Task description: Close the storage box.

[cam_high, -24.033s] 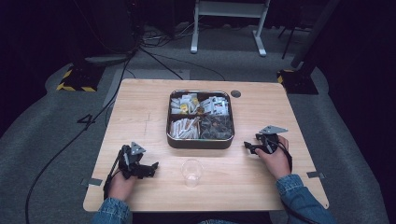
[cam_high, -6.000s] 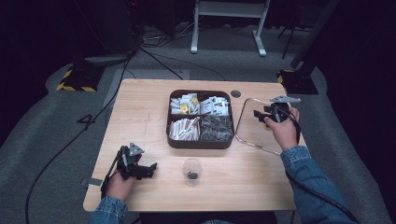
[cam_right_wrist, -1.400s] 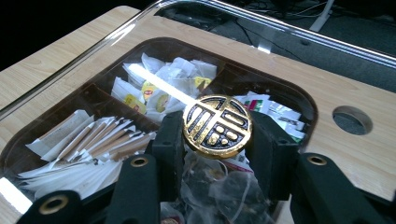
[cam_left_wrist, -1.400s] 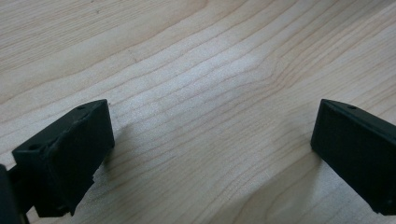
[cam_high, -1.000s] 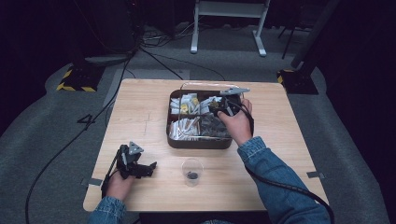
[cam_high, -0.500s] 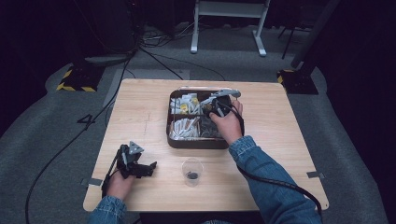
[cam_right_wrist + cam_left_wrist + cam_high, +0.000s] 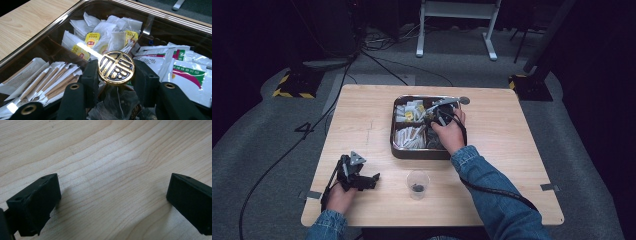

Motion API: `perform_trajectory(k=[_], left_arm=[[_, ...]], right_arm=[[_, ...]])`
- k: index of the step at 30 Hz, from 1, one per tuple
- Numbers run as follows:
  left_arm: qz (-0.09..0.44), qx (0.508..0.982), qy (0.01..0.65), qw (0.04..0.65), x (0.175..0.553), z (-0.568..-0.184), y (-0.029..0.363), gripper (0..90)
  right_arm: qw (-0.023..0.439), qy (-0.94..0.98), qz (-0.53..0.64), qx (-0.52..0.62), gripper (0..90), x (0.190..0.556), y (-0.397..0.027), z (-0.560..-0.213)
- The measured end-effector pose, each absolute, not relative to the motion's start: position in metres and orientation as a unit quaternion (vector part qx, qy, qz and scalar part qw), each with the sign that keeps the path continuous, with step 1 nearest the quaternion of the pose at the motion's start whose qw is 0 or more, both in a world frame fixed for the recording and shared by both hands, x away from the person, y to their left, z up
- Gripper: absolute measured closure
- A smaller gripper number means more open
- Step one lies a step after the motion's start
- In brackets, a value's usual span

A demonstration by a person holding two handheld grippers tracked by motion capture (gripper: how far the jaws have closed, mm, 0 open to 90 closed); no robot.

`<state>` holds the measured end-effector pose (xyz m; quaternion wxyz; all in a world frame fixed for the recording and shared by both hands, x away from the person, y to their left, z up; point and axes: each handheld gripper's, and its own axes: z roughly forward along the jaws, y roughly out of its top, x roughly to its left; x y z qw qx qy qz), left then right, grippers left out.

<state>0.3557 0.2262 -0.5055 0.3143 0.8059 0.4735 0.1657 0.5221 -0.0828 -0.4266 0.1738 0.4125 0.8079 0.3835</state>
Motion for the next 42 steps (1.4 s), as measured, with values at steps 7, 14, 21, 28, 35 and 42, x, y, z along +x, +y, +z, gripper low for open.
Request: perform_trajectory(k=[7,14,21,28,35,42], left_arm=[[0.166,0.805,0.474,0.315,0.356,-0.506,0.226,0.0],[0.165,0.805,0.474,0.315,0.356,-0.506,0.226,0.0],[0.166,0.805,0.474,0.316,0.356,-0.506,0.226,0.0],[0.166,0.805,0.474,0.315,0.356,-0.506,0.226,0.0],[0.166,0.805,0.474,0.316,0.356,-0.506,0.226,0.0],[0.166,0.805,0.474,0.315,0.356,-0.506,0.226,0.0]], right_arm=[[0.168,0.811,0.38,0.412,58.1,0.524,-0.078,-0.433],[0.166,0.811,0.381,0.413,58.1,0.525,-0.075,-0.435],[0.176,0.808,0.386,0.408,58.1,0.527,-0.076,-0.437],[0.177,0.809,0.384,0.408,58.1,0.528,-0.075,-0.438],[0.177,0.811,0.384,0.405,58.0,0.527,-0.075,-0.438],[0.18,0.807,0.387,0.408,57.9,0.525,-0.075,-0.44]])
